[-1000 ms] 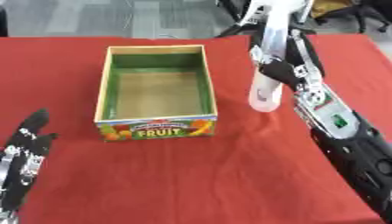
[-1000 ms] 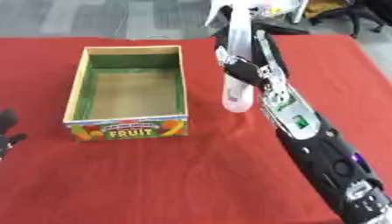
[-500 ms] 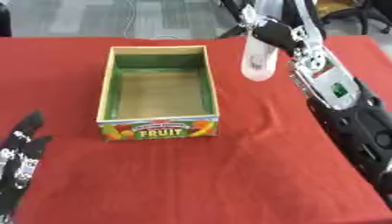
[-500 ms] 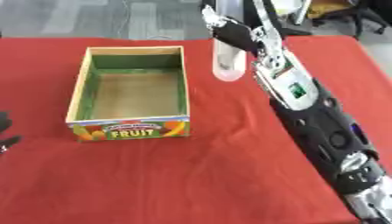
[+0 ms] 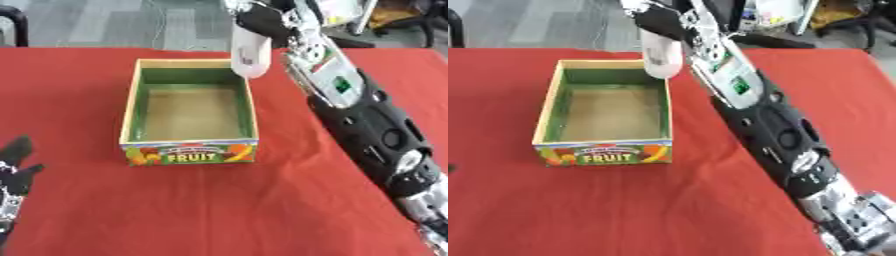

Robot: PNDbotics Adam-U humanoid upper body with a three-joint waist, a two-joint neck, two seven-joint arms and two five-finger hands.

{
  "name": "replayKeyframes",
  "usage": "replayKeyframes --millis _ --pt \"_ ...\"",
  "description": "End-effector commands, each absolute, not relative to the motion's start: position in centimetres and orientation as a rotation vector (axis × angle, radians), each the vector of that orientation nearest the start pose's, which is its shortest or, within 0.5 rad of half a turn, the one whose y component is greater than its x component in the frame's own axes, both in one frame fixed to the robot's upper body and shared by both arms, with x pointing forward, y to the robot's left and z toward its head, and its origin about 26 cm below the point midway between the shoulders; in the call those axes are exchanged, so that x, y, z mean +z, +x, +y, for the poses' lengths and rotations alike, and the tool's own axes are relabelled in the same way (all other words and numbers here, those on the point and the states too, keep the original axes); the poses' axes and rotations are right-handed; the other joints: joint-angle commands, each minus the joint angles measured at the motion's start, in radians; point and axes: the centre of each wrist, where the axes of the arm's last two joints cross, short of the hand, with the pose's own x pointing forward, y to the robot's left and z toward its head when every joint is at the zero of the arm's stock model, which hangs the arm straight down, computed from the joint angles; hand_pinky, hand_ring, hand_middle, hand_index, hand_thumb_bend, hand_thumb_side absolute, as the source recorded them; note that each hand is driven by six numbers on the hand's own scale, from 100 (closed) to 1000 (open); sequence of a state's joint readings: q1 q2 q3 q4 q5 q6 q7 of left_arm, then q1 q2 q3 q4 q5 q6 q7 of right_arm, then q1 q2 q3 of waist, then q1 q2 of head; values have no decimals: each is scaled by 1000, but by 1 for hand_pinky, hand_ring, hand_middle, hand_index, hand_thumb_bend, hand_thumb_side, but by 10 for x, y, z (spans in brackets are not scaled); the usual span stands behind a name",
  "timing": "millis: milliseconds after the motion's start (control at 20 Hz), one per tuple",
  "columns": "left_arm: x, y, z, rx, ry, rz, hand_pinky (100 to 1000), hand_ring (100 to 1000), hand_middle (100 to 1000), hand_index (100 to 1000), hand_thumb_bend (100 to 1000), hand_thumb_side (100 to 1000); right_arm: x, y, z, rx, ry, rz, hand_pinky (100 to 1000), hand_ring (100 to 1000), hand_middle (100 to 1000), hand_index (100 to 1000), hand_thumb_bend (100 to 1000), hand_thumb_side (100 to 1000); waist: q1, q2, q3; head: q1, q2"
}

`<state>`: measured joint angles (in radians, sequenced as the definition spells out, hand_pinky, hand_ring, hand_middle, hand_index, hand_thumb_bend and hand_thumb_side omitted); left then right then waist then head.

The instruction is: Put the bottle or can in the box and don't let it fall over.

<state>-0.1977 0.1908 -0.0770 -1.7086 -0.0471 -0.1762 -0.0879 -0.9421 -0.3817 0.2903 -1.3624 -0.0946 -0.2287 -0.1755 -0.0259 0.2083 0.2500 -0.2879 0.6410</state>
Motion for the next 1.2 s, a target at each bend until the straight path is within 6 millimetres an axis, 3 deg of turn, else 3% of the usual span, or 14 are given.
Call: replayKeyframes --millis 50,550,1000,1200 --pt "95 319 238 -416 -9 -2078 875 1000 953 898 487 753 263 433 -164 558 -46 -2450 341 355 384 353 100 100 6 -12 11 -30 -22" --pt "94 319 238 -408 -6 -2076 873 1000 952 897 495 751 197 451 -164 508 -56 -2338 436 402 399 354 100 100 4 -11 16 -55 -35" --pt "93 318 239 -407 1 -2072 874 1000 952 897 497 752 162 450 -171 483 -67 -2293 566 560 560 472 100 100 8 -9 -8 -47 -32" --pt "92 318 240 -405 5 -2068 874 1000 952 896 499 752 164 449 -174 553 -81 -2288 637 657 700 600 100 285 8 -11 -15 -45 -31"
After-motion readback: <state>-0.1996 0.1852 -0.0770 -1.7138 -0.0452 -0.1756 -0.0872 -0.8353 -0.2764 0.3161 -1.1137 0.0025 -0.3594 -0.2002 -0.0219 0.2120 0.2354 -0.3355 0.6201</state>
